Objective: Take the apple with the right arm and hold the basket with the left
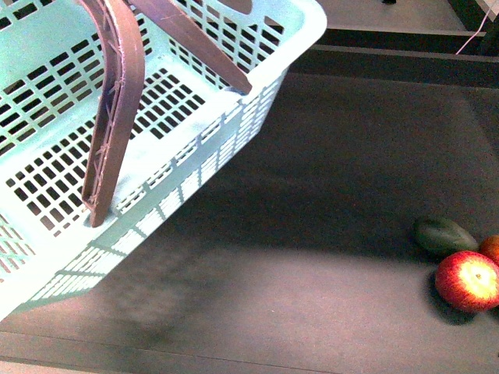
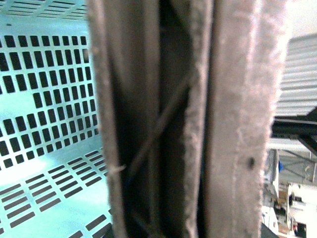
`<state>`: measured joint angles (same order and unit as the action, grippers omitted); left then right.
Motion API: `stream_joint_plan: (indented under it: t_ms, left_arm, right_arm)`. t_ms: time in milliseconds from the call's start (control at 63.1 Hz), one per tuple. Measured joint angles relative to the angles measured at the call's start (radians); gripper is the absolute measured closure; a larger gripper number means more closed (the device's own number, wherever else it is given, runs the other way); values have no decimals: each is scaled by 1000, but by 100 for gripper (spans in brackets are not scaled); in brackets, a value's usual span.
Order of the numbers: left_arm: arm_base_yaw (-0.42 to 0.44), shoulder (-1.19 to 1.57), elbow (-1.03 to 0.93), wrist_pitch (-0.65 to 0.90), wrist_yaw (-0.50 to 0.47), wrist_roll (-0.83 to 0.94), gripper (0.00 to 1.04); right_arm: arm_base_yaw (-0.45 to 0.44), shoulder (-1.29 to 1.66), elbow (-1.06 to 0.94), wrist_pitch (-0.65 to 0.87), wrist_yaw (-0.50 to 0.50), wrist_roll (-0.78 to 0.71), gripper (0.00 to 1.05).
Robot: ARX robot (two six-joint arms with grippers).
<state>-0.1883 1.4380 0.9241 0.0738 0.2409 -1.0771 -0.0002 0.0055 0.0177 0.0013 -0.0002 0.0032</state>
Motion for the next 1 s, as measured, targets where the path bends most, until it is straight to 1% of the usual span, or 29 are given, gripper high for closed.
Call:
stream_joint_plan:
  t_ms: [79, 158, 539, 665, 998]
  left_arm:
    - [-63, -25, 15, -28, 21, 27, 90]
    - [-121, -26, 26, -30, 18, 42, 90]
    - [-298, 3, 93, -34, -3, 60, 90]
    - [-322, 9, 95, -33, -1, 59, 90]
    - [-322, 9, 95, -31, -8, 60, 90]
  right_arm:
    - [0, 0, 0, 0, 0, 0, 9]
    - [0, 0, 0, 0, 0, 0, 9]
    - [0, 0, 0, 0, 0, 0, 9]
    - [0, 0, 0, 0, 0, 0, 9]
    - [0, 0, 0, 0, 0, 0, 9]
